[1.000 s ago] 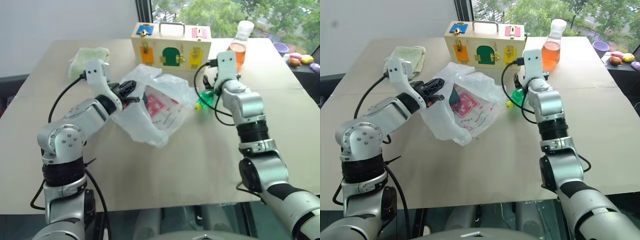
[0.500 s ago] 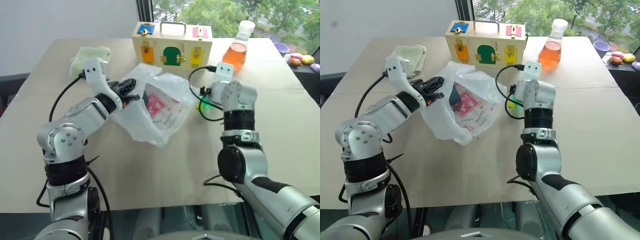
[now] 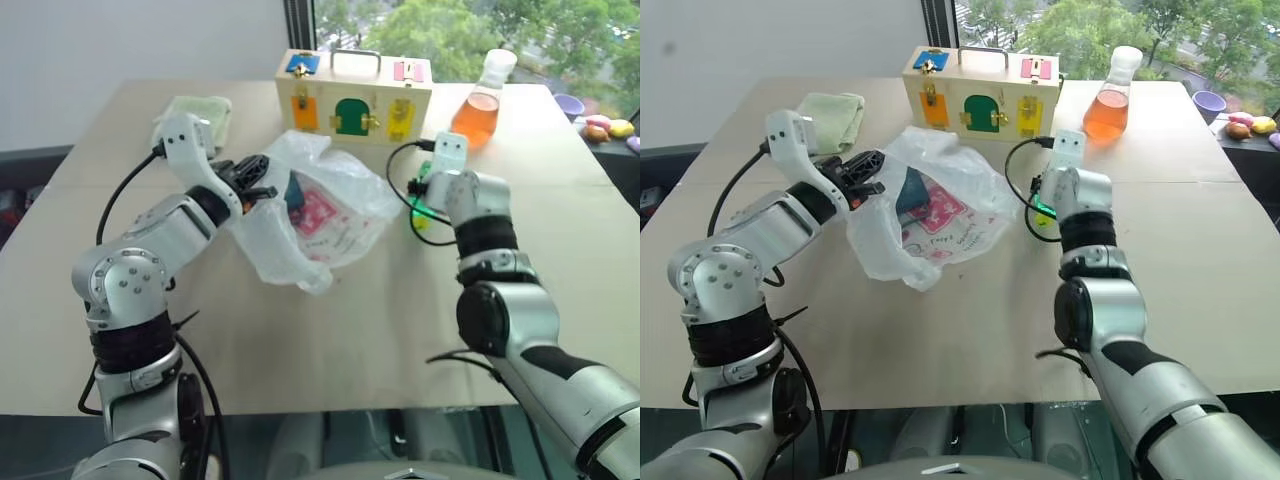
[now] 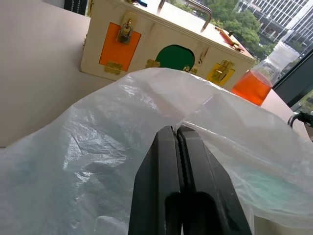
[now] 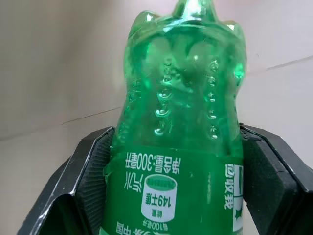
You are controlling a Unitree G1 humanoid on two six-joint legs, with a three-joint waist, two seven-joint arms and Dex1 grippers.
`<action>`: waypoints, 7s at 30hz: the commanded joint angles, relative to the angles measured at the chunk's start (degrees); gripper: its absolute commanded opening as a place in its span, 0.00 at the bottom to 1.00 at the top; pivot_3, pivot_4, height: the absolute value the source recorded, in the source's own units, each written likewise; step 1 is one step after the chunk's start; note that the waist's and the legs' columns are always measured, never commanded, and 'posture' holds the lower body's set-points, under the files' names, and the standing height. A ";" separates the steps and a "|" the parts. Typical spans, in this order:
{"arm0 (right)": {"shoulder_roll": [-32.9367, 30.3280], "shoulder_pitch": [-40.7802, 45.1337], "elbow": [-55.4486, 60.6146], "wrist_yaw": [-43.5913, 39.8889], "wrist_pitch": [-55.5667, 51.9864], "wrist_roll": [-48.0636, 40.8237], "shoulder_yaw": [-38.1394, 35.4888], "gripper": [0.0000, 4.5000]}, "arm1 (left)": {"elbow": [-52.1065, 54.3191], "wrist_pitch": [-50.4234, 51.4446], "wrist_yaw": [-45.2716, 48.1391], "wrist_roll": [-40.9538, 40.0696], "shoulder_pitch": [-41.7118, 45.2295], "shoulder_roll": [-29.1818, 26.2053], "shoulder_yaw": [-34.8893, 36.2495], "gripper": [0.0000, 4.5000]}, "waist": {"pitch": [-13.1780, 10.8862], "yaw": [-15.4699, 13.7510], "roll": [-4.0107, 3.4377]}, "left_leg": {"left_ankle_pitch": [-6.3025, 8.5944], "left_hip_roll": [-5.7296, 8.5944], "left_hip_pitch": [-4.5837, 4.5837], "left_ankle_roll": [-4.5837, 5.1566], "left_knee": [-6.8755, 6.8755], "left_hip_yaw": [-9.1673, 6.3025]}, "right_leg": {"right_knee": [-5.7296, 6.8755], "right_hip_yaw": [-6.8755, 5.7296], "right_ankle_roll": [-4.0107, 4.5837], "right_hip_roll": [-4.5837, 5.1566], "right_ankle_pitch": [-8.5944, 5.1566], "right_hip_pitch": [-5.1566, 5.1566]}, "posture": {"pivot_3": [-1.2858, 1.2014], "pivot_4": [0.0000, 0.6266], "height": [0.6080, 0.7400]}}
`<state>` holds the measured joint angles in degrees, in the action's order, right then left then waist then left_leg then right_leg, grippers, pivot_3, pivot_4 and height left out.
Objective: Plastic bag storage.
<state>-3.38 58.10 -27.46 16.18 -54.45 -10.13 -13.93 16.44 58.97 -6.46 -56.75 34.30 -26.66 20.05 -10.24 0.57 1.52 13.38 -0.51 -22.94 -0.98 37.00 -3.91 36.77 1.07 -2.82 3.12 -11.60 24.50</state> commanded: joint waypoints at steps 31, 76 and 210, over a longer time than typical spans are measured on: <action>5.85 6.32 -9.42 -40.71 26.56 -14.32 18.46 0.92 | 6.83 7.97 16.94 -8.15 3.48 -12.75 -0.61 0.00 | -0.38 2.13 -0.40 | -0.01 -0.19 -0.01 0.00 -0.06 0.34 | 0.06 0.41 -0.01 -0.26 -0.01 0.36 | 0.52 0.24 1.00; -28.10 -21.32 35.76 -43.45 16.11 4.68 28.66 0.99 | 3.32 -4.46 51.72 -13.61 -36.47 -19.66 26.60 0.00 | -0.31 1.77 -0.18 | 0.02 -0.20 0.07 0.02 -0.14 0.49 | -0.05 0.48 0.02 -0.20 -0.08 0.31 | 0.52 0.24 1.00; -13.59 -21.83 50.23 -30.71 -5.36 -23.30 8.62 0.00 | 3.27 -2.68 46.85 -6.06 -2.62 0.80 -28.21 0.98 | -0.30 1.67 -0.23 | 0.09 -0.26 0.05 0.15 0.20 0.40 | 0.07 0.46 -0.01 -0.34 -0.04 0.16 | 0.52 0.24 1.00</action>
<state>-16.95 35.12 21.90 -14.99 -60.88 -33.38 -3.41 19.27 57.22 39.02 -64.08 30.88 -25.96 -7.62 -10.54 2.24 1.29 13.47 -0.78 -22.88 -0.83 37.20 -3.50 36.84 1.53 -2.83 2.78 -11.64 24.67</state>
